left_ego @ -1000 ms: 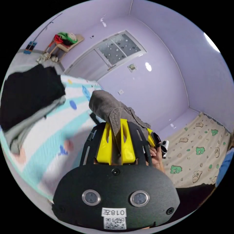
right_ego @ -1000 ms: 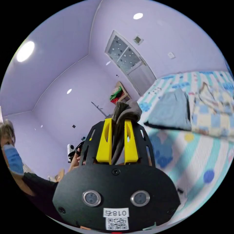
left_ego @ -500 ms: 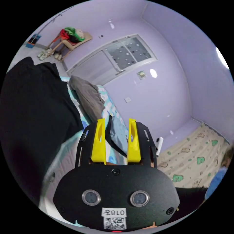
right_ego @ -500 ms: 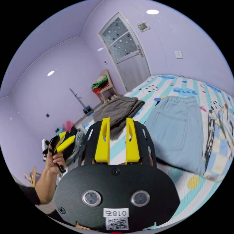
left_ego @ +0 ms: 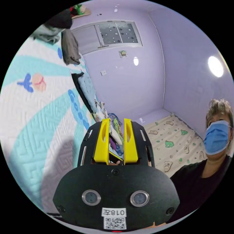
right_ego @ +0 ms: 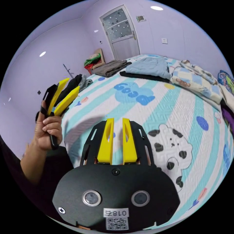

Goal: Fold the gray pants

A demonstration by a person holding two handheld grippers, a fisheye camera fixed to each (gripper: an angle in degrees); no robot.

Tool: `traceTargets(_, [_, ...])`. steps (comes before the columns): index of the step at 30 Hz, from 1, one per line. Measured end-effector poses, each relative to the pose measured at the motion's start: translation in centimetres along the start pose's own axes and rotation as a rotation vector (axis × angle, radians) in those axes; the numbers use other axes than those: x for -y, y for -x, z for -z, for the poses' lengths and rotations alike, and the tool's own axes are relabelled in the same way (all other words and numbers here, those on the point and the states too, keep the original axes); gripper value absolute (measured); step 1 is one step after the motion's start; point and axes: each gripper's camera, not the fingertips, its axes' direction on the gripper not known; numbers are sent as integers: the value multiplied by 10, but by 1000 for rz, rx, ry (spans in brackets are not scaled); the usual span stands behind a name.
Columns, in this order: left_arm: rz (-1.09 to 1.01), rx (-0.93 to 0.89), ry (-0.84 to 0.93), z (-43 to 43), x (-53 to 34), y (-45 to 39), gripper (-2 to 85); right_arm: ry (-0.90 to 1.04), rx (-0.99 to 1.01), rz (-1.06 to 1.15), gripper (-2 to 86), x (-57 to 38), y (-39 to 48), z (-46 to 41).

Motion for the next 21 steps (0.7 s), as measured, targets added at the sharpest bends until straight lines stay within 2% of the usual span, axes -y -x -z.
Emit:
traceTargets(5, [48,-204,-45,-11,1,51,98,17,50,-5,75,18,-17,-1])
traceTargets(11, [2,-251,71,-50,8,60,90,-115,111,-63,64,25,-36,7])
traceTargets(15, [36,-266,88,-62,3,65,74,-258,18,-97,38,15,-57,24])
traceTargets(19, [48,-221,100,-68,4,66,41,-313,-55,-144,35,17,-89,39])
traceTargets(21, [45,-197,112,-72,5,64,36,-329,-152,-164,44,29,-115,51])
